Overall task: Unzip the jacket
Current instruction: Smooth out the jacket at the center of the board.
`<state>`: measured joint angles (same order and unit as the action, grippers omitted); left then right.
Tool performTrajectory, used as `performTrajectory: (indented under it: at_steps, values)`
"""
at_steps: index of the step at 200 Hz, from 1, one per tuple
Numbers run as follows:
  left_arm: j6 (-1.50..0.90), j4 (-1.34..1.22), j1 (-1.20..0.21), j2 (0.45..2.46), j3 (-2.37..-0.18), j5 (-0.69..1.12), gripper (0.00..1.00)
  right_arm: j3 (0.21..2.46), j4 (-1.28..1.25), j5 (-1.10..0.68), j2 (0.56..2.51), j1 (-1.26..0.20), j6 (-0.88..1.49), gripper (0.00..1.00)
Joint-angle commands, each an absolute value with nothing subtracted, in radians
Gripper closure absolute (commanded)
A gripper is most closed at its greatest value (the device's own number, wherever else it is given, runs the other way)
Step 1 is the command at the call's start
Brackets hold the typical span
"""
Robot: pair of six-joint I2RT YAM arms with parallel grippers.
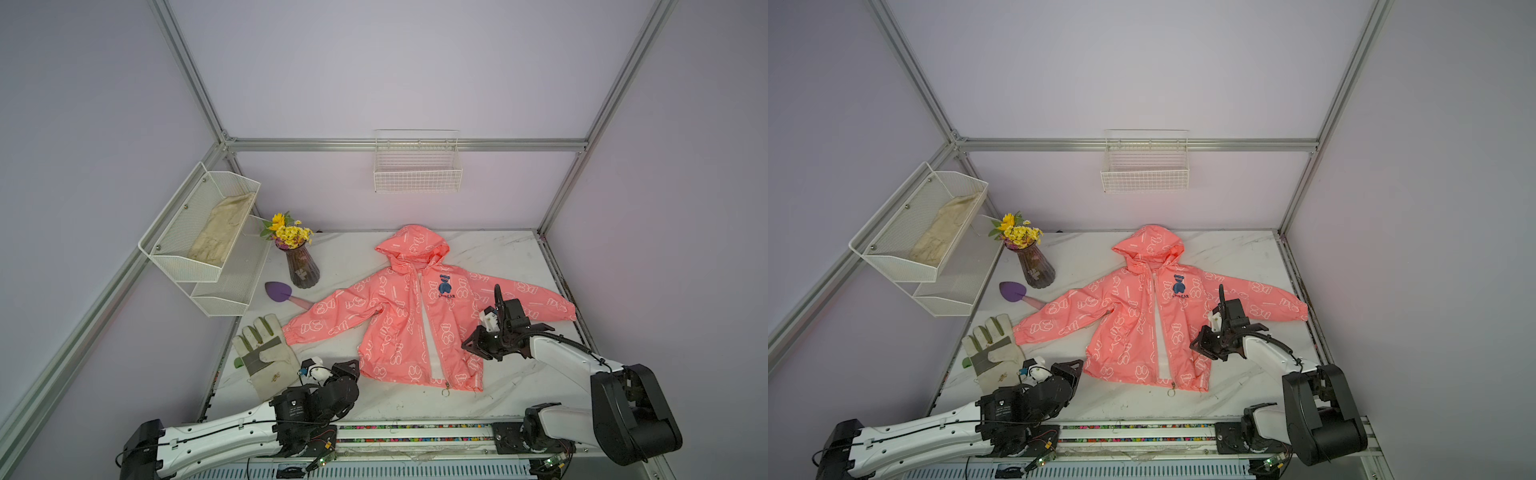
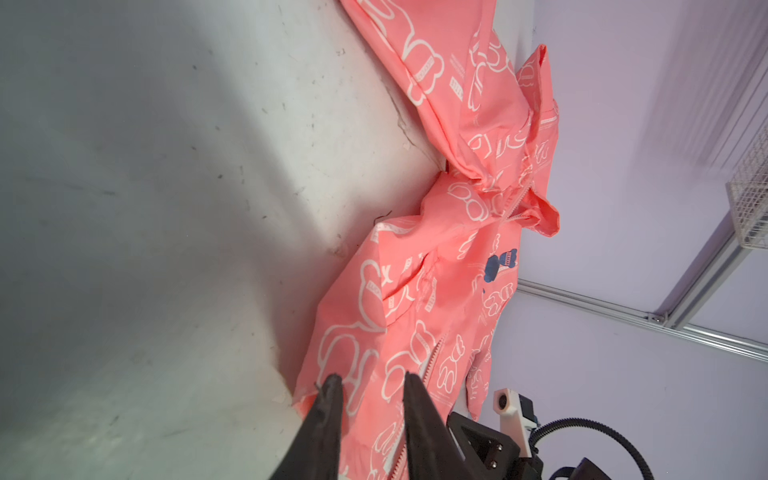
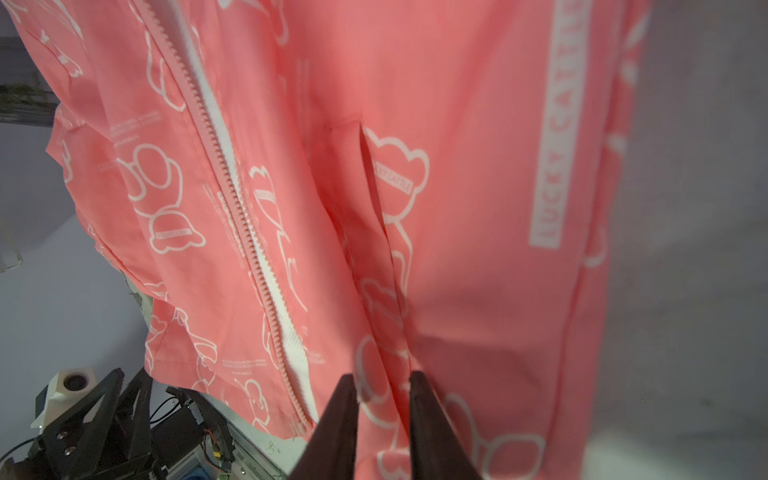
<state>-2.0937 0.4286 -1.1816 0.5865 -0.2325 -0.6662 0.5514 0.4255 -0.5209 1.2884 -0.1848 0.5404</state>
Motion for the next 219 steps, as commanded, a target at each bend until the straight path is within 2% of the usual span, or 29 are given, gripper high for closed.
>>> performTrajectory:
  at_steps: [1,38,66,105,146,184,219]
  values:
    - [-2.071,0.44,-1.186,0.654,-0.343,-0.674,0.72,0.586,0.536,-0.563,1.254,-0.195,0.49,0.67]
    - [-1.885,0.525,-1.186,0.821,-0.492,-0.589,0.61,0.697,0.689,-0.459,1.192,-0.374,0.484,0.51]
    - [-1.849,0.558,-1.189,0.863,-0.53,-0.566,0.6,0.804,0.797,-0.325,1.189,-0.504,0.492,0.47]
    - [-1.805,0.586,-1.189,0.776,-0.515,-0.644,0.61,0.863,0.839,-0.254,1.264,-0.641,0.5,0.47]
    - [-1.633,0.643,-1.187,0.737,-0.557,-0.731,0.61,0.85,0.825,-0.185,1.362,-0.728,0.556,0.48]
    - [-1.482,0.647,-1.176,0.812,-0.612,-0.695,0.6,0.846,0.819,-0.152,1.459,-0.771,0.574,0.51]
    - [-1.443,0.643,-1.171,0.851,-0.625,-0.666,0.6,0.82,0.778,-0.142,1.513,-0.789,0.596,0.57]
